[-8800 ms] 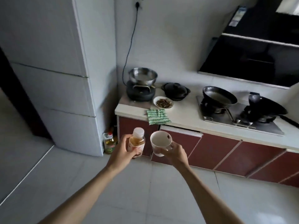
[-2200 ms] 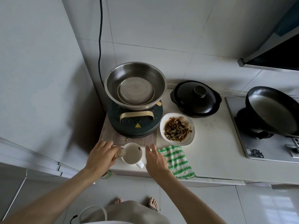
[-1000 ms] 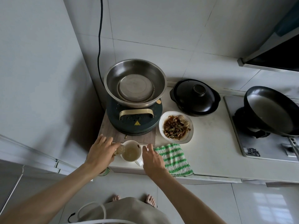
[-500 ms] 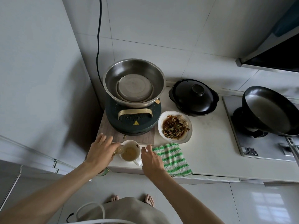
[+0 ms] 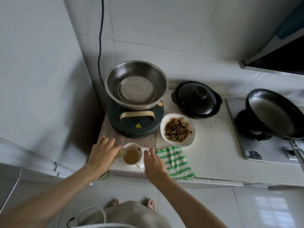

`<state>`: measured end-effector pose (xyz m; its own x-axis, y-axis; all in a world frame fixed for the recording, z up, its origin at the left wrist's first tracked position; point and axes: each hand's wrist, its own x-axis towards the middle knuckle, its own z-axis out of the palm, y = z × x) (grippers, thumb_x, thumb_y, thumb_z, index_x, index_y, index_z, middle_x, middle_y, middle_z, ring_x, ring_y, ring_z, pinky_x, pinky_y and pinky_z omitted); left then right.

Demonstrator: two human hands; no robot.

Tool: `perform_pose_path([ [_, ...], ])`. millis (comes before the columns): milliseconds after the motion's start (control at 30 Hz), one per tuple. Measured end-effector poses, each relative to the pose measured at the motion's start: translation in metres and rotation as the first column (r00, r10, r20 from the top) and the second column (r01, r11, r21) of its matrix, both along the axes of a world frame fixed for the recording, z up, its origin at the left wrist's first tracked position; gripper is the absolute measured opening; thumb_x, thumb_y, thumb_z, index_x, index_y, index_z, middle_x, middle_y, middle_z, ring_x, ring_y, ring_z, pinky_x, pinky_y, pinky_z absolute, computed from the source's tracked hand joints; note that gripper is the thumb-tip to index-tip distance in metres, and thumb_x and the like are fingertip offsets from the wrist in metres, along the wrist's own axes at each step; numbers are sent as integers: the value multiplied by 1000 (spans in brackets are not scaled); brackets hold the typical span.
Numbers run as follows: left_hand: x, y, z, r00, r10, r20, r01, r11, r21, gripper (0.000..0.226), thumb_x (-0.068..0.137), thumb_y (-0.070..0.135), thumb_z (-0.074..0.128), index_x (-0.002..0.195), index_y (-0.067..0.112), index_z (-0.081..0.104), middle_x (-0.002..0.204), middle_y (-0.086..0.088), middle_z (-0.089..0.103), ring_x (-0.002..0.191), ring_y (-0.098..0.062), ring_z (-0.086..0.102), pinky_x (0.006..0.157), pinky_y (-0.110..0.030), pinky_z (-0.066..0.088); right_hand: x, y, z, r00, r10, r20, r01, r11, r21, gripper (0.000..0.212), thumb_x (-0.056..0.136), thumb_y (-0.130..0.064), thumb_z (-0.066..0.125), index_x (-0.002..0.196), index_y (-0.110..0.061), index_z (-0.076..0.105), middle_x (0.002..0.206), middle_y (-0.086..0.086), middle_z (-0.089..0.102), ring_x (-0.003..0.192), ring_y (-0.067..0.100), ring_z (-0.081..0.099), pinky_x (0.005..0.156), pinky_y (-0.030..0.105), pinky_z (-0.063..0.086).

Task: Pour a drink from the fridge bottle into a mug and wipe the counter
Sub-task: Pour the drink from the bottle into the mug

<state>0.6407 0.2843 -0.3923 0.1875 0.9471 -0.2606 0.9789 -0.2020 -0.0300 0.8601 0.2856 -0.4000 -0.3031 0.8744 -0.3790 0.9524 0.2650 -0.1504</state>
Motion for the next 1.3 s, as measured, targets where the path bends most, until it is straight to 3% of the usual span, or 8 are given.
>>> perform_pose_path([
  [333,2,1,9,1000,12,-3,-12,1000,10,63,61,20,87,119,26,65,109,-10,63,101,-32,58,77,-46,58,0,-1,-4,1000,6,9,-6,1000,10,52,91,2,62,138,-4,41,148,17,31,116,30,60,89,38,56],
  [767,0,2,11,999,1,-34,0,1000,15,63,61,19,88,120,24,65,112,-12,63,102,-33,59,77,-47,58,-1,-3,-5,1000,11,7,-11,1000,29,54,90,1,63,139,-4,41,144,16,34,116,31,59,87,39,57],
  [1300,7,0,22,999,-17,-47,21,997,80,62,48,15,93,107,22,73,99,-13,66,90,-32,63,65,-39,58,-1,-6,-7,1000,14,23,-14,999,34,56,90,1,65,140,-3,40,148,19,31,119,31,58,90,40,56],
])
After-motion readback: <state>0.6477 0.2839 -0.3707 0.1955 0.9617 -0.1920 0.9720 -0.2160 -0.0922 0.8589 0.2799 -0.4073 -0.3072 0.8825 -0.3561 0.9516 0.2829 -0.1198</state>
